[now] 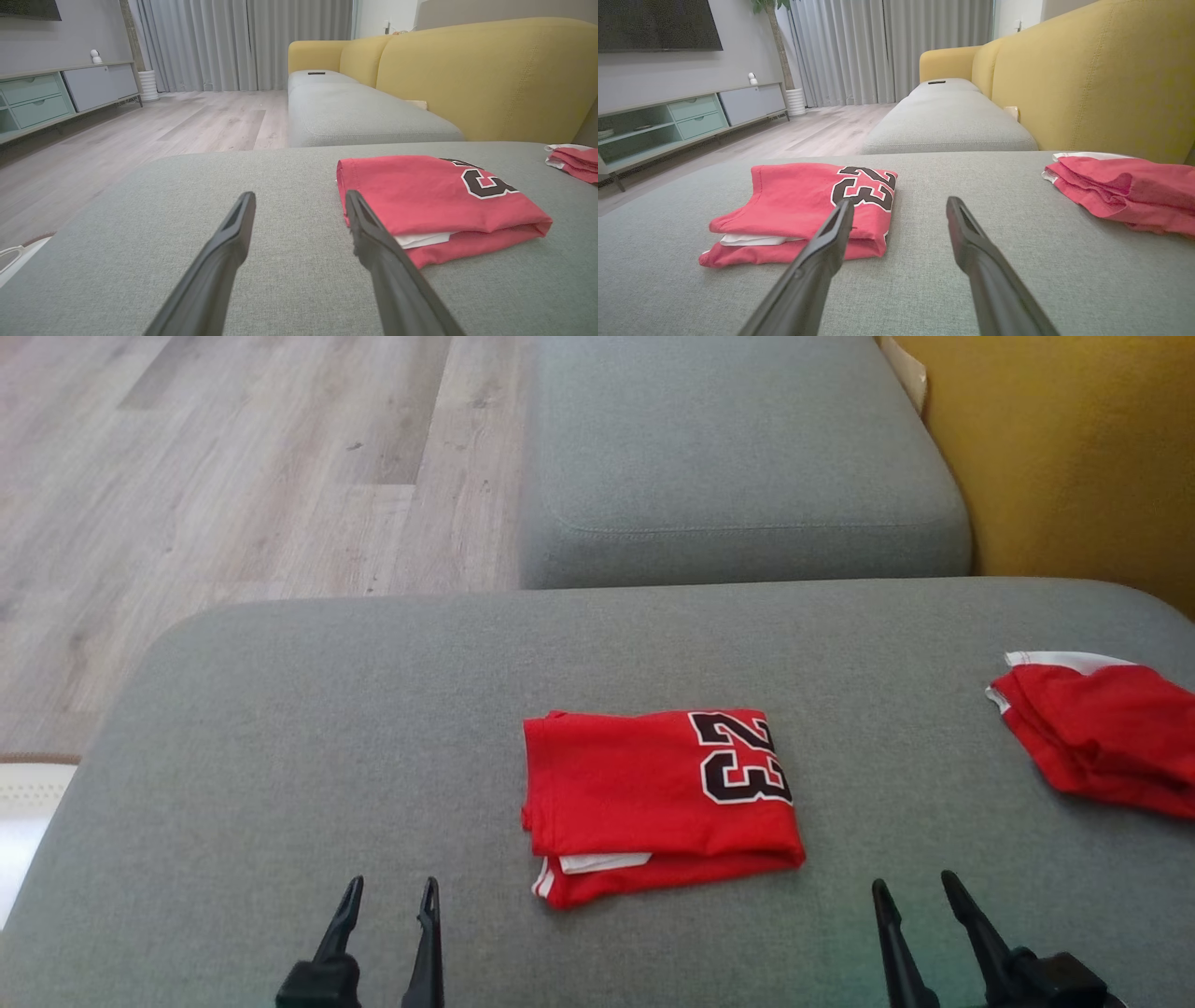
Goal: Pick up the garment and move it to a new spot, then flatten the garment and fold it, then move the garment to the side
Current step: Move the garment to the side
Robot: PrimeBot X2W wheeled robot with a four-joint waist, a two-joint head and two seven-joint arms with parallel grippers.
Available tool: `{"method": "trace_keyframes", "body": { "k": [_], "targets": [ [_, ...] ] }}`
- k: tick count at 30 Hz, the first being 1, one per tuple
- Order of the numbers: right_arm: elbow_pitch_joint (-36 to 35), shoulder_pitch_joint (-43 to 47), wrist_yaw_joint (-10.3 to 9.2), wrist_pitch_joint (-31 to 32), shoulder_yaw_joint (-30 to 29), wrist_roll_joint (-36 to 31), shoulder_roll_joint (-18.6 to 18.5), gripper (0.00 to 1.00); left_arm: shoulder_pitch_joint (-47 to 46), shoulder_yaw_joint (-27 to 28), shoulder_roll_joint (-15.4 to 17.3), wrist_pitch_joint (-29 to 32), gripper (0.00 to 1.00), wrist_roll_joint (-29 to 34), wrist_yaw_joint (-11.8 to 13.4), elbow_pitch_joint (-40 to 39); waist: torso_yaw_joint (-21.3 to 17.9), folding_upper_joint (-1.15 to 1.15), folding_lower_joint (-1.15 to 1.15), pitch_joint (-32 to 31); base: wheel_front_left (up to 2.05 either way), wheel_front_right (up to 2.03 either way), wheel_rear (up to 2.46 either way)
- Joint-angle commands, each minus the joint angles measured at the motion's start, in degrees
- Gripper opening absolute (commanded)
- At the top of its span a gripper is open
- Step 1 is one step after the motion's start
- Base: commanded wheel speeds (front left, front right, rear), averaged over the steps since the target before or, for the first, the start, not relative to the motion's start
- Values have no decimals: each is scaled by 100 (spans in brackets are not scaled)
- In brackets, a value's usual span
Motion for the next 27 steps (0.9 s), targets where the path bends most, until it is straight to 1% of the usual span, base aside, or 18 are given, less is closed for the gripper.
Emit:
{"method": "trace_keyframes", "body": {
  "k": [1, 5, 11, 14, 15, 16, 17, 18, 22, 26, 27],
  "targets": [
    [-159, -143, -5, -77, 139, -30, -38, 100, -177, 210, -60, -71, 100, 38, -13, -157, 26, 0, 0, 22, 0, 0, 0],
    [-136, -204, -5, -77, 155, -6, -35, 100, -180, 198, -70, -71, 100, 58, -31, -185, 72, 0, 0, 98, 0, 0, 0],
    [70, -621, -5, -77, 211, 406, -28, 100, -253, 115, -82, -71, 100, 63, -58, -267, 172, 0, 0, 377, 0, 0, 0],
    [407, -1014, -5, -77, 382, 669, -97, 100, -340, 16, -87, -71, 100, 55, -77, -242, 265, 0, 0, 533, 0, 0, 0],
    [407, -1014, -5, -77, 382, 669, -97, 100, -340, 16, -87, -71, 100, 55, -77, -242, 265, 0, 0, 533, 0, 0, 0],
    [807, -1357, -5, -61, 564, 894, -230, 100, -405, -35, -88, -71, 100, 53, -83, -199, 333, 0, 0, 655, 0, 0, 0],
    [1010, -1561, -5, 12, 660, 1026, -299, 100, -444, -58, -89, -71, 100, 53, -83, -181, 362, 0, 0, 708, 0, 0, 0],
    [1010, -1561, -5, 12, 660, 1026, -299, 100, -444, -58, -89, -71, 100, 53, -83, -181, 362, 0, 0, 708, 0, 0, 0],
    [1717, -2395, -5, 623, 757, 1675, -517, 100, -583, -210, -91, -71, 100, 41, -70, -127, 508, 0, 0, 940, 0, 0, 0],
    [2338, -3075, -5, 1374, 797, 2322, -688, 100, -717, -378, -92, -71, 100, 28, -35, -85, 638, 0, 0, 1161, 0, 0, 0],
    [2588, -3329, -5, 1698, 846, 2659, -765, 100, -794, -457, -92, -71, 100, 23, -17, -63, 696, 0, 0, 1252, 0, 0, 0]
  ]
}}
